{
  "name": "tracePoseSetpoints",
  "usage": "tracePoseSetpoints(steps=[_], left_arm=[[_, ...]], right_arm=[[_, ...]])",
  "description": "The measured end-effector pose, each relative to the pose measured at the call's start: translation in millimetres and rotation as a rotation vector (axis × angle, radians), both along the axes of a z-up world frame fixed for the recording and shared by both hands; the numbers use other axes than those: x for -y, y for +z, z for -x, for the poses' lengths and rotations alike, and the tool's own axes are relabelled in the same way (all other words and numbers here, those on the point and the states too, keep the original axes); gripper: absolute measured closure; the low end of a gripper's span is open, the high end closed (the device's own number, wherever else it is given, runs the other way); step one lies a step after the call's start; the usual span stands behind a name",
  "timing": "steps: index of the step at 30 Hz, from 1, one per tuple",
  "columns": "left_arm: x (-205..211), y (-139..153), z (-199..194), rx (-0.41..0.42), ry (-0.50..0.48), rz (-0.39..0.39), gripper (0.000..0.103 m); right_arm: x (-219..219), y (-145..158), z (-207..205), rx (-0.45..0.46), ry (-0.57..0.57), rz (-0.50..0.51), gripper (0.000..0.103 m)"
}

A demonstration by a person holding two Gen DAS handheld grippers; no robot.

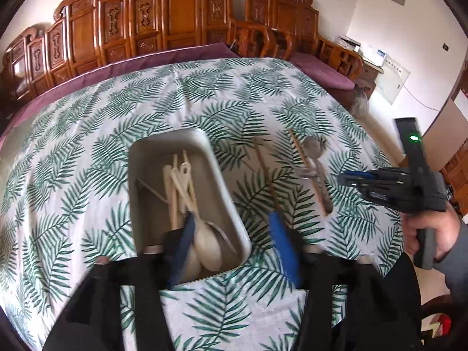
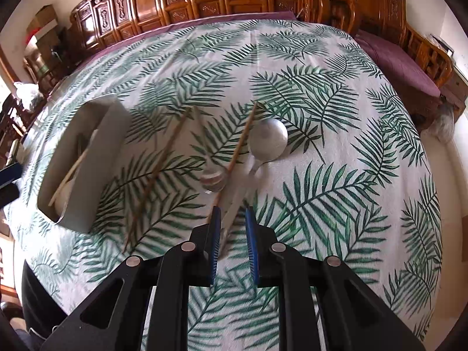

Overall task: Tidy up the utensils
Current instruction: 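Move the right tool to the pile and grasp a metal spoon by its handle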

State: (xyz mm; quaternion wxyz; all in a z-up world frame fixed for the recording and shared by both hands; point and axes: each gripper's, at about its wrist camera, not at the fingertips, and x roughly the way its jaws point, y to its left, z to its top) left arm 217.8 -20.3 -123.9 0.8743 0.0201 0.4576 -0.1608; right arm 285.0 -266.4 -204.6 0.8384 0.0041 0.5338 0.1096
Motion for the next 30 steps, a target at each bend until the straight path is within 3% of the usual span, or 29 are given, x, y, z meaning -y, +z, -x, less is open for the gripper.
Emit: tracePoseSetpoints(steps=[3, 10, 25, 30], left_arm=[[10.9, -3.0, -0.6, -0.013, -0.020, -0.004, 0.046], [24.8, -5.7, -2.4, -0.018, -0.036, -0.023, 0.031], [32.0, -15.8, 1.5, -0.048, -0.043, -0.036, 0.030], [31.4, -13.8, 4.2, -0.047, -0.041, -0.039, 0.030]], right_arm=[[3.7, -8.9, -11.7, -0.015, -0.017, -0.016, 0.084], [5.6, -28.4, -37.3, -0.044, -0.031, -0.017, 0.084], [-16.2, -35.7, -48.0, -0.064, 0.022, 0.131, 0.081], [-10.9, -34.2, -52.1, -0.091, 0.001, 0.145, 0.094]])
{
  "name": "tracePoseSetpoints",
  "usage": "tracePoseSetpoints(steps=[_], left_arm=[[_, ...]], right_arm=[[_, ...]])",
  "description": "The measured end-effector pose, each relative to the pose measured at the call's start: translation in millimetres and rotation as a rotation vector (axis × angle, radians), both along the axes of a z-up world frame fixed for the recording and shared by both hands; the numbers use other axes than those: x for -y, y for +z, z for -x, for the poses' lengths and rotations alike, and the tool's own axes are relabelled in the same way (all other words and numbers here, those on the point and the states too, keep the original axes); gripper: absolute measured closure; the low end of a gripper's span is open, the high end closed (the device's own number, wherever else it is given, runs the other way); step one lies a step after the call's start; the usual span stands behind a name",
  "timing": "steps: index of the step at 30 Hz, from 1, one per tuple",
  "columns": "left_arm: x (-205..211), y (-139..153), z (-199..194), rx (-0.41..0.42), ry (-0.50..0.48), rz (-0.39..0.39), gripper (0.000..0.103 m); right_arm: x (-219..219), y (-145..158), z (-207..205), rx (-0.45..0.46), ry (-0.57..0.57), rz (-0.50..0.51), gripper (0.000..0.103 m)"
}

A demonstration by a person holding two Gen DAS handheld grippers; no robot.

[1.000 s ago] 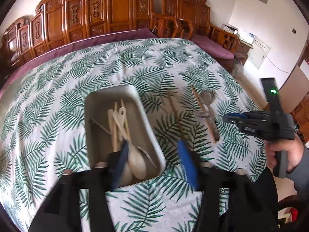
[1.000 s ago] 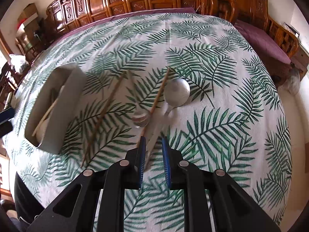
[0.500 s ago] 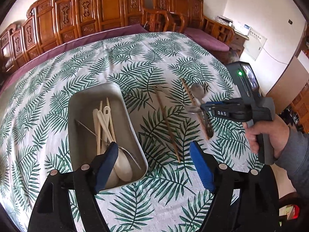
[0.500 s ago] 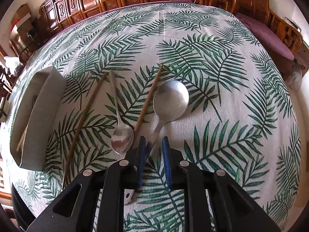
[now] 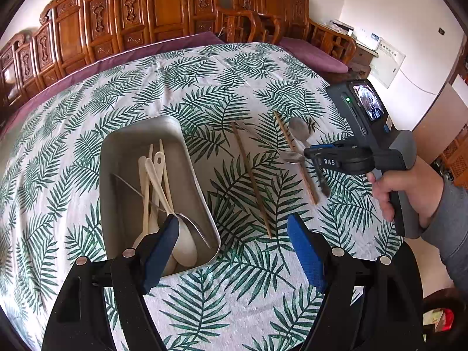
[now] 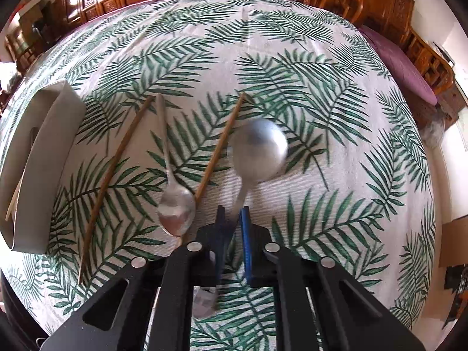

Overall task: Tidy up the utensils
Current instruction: 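Move the right tool to the pile and grasp a metal spoon by its handle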

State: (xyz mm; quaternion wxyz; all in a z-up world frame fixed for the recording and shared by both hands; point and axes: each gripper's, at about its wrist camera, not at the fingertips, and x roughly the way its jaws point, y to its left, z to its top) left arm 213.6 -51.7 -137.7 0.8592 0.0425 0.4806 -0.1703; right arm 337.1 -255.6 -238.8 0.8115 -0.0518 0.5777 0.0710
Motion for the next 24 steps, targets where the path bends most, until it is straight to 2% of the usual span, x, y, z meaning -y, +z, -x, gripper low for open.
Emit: tracePoseSetpoints(steps=[14, 24], left_arm=[[6.3, -5.0, -4.6, -0.005, 0.012, -0.020, 0.030], [38.7, -11.5, -25.0, -0.013, -0.023, -0.038, 0.030]], right_arm=[[33.2, 1.4, 33.3, 0.014, -0.030, -0.007, 0.096], [45.5, 0.1, 40.2, 0.049, -0.050, -0.080, 0.095]])
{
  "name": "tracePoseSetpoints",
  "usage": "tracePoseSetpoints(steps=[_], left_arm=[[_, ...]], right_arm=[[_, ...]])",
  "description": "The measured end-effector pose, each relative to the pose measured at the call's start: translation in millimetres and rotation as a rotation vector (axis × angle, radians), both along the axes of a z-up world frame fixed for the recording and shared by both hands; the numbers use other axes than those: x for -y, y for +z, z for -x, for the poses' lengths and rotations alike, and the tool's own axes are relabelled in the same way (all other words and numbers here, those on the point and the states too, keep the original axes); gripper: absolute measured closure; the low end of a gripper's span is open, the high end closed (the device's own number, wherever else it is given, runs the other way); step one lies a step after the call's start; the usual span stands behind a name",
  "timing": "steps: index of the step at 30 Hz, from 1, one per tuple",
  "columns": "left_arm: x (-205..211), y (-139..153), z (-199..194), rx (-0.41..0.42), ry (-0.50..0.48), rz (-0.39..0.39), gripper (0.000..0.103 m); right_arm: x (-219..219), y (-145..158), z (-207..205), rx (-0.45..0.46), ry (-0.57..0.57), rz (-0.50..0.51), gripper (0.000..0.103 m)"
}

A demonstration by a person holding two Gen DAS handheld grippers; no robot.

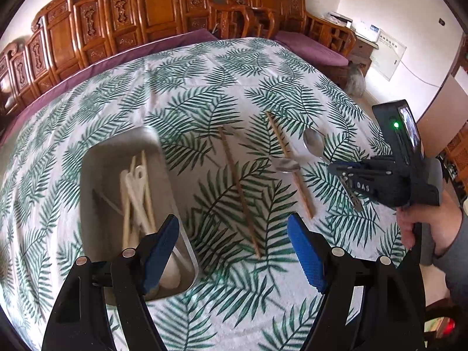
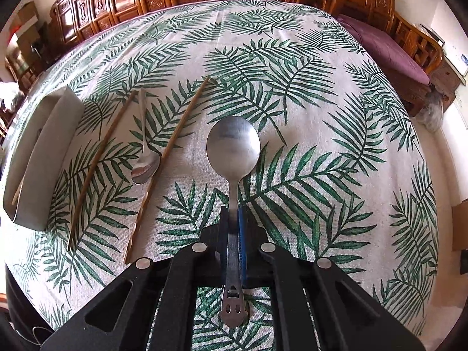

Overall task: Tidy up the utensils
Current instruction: 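Move the right tool to the pile and grasp a metal spoon by its handle, then grasp a wooden chopstick with the left tool while the right tool holds the metal spoon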

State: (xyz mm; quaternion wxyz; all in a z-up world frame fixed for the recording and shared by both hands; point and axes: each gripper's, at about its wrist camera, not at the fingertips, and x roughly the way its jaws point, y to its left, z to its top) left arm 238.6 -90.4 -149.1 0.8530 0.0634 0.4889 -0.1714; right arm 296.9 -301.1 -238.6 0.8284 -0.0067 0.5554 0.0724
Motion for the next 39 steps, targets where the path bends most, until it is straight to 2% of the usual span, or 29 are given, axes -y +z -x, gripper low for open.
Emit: tracePoseSetpoints(steps=[3, 8, 10, 12, 17, 19, 26, 28, 39], left_arm=[[12.0, -7.1, -9.8, -0.021, -0.021, 0.006, 0.032], [27.7, -29.1, -29.4, -0.086, -0.033, -0.004, 0.046], [29.9, -40.2, -38.3, -0.130, -0.028, -0.005, 0.056], [31.3, -46.8, -43.2, -0.151, -0.022, -0.009, 0.058], [33.9, -54.0, -51.4, -0.167, -0.020, -0.034, 0.064], [35.6, -57.7, -55.9, -0.179, -0.018, -0.045, 0.071], [41.6, -69.2, -64.7, -0.200, -0.017, -0.081, 0.081], [42.9, -71.0, -66.0, -0.205, -0.019, -0.086, 0.087], [42.4, -79.4, -75.2, -0.214, -0.004, -0.112, 0.087]], right_arm=[[1.2, -0.5, 0.9, 0.013, 0.003, -0.012, 0.095], [2.3, -0.8, 4.1, 0.037, 0.014, -0.011, 0.095], [4.0, -0.9, 5.0, 0.042, 0.014, -0.020, 0.095], [5.1, -1.0, 5.9, 0.047, 0.016, -0.028, 0.095], [5.3, -1.1, 7.8, 0.060, 0.022, -0.029, 0.095], [5.0, -1.4, 8.4, 0.063, 0.025, -0.027, 0.095], [5.0, -1.6, 9.4, 0.069, 0.028, -0.027, 0.095], [4.9, -1.7, 9.6, 0.068, 0.028, -0.025, 0.095], [3.6, -1.3, 9.8, 0.069, 0.033, -0.014, 0.095]])
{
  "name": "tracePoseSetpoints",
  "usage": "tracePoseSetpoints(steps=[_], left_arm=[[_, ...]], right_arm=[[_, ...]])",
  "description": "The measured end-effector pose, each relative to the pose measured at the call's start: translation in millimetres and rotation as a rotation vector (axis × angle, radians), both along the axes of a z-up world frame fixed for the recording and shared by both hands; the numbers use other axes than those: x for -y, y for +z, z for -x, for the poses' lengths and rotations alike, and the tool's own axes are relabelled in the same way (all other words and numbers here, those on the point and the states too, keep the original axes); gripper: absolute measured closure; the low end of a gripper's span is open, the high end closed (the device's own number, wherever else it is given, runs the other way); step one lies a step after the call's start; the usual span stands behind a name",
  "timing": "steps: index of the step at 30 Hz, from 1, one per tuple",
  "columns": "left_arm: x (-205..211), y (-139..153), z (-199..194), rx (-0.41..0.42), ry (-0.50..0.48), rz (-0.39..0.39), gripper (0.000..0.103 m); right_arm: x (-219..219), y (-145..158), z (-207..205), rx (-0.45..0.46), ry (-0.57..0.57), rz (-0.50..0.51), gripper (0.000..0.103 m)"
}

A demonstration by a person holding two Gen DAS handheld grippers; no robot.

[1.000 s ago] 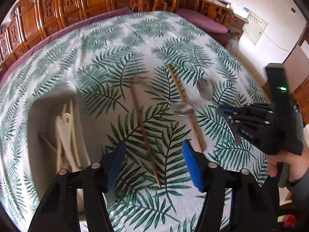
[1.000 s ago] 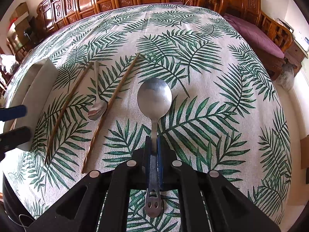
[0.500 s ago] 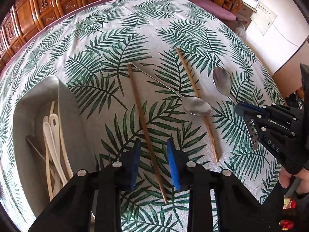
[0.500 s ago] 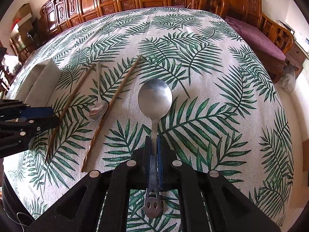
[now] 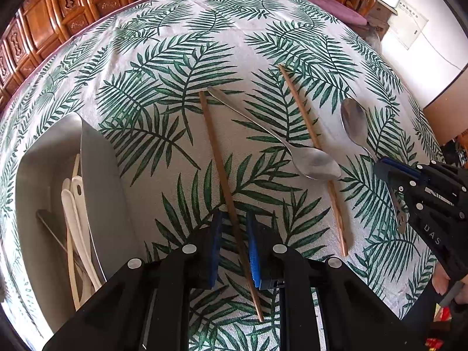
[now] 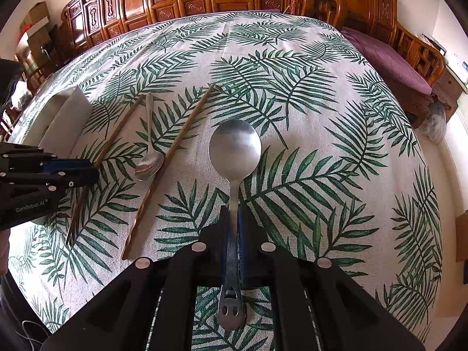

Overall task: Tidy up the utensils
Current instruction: 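Grasp a wooden chopstick with the left tool while the right tool holds the metal spoon, then carry the chopstick in the left tool into the tray while the right tool carries the metal spoon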

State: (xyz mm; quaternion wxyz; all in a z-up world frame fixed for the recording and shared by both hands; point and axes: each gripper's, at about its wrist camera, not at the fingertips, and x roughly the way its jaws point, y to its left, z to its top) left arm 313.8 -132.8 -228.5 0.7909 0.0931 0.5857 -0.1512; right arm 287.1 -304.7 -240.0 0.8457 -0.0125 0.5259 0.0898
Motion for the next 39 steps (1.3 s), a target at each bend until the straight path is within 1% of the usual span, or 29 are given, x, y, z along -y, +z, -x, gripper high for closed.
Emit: tracePoseSetpoints(steps=[2, 4, 7, 9, 15, 21, 30, 39], left_arm=[[-0.5, -0.4, -1.5, 0.005, 0.001, 0.003, 0.089], [-1.2, -0.7, -3.0, 0.011, 0.005, -0.006, 0.097], [-6.0, 0.4, -3.4, 0.008, 0.014, 0.007, 0.098], [-10.3, 5.0, -0.1, 0.011, 0.020, 0.024, 0.099], [-18.4, 32.3, 19.9, 0.090, 0.006, 0.034, 0.099], [-30.0, 56.0, 31.5, 0.139, 0.016, 0.070, 0.099], [-52.1, 90.8, 47.1, 0.210, 0.030, 0.120, 0.099], [-82.6, 112.3, 58.8, 0.262, 0.059, 0.142, 0.099]], right_arm=[[0.1, 0.0, 0.0, 0.000, 0.000, 0.000, 0.095], [-0.2, 0.0, 0.0, 0.000, -0.001, 0.001, 0.095], [-0.8, 0.0, 0.1, -0.007, -0.003, 0.004, 0.095], [-3.2, 0.8, 2.0, -0.015, -0.004, 0.024, 0.096], [-2.6, 5.0, 13.0, -0.021, -0.029, 0.016, 0.096], [-8.3, 30.2, 24.4, 0.020, -0.025, 0.007, 0.096], [-28.0, 73.5, 27.9, 0.086, 0.010, 0.000, 0.096], [-57.8, 94.2, 30.1, 0.114, 0.053, -0.001, 0.096]])
